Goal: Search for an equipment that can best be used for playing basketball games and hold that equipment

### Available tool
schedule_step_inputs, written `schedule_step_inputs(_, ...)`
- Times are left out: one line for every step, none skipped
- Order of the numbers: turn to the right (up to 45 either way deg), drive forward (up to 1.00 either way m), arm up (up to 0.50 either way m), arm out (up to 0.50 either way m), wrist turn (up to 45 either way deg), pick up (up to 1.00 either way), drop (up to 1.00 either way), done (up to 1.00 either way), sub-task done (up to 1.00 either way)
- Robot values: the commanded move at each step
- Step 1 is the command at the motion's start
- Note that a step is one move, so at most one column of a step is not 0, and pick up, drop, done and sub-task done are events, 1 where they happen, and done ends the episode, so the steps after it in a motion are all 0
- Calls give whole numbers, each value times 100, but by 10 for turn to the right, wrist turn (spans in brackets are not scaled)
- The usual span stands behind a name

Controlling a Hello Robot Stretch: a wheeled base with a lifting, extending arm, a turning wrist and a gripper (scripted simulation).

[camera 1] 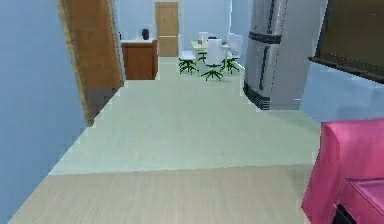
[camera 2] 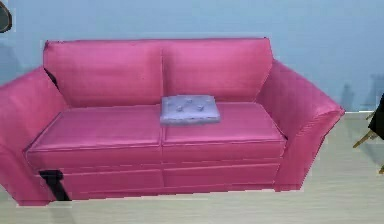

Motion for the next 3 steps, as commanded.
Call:
schedule_step_inputs(60, 0, 0, 0, 0, 0, 0, 0, 0)
schedule_step_inputs(0, 50, 0, 0, 0, 0, 0, 0, 0)
schedule_step_inputs(-240, 0, 0, 0, 0, 0, 0, 0, 0)
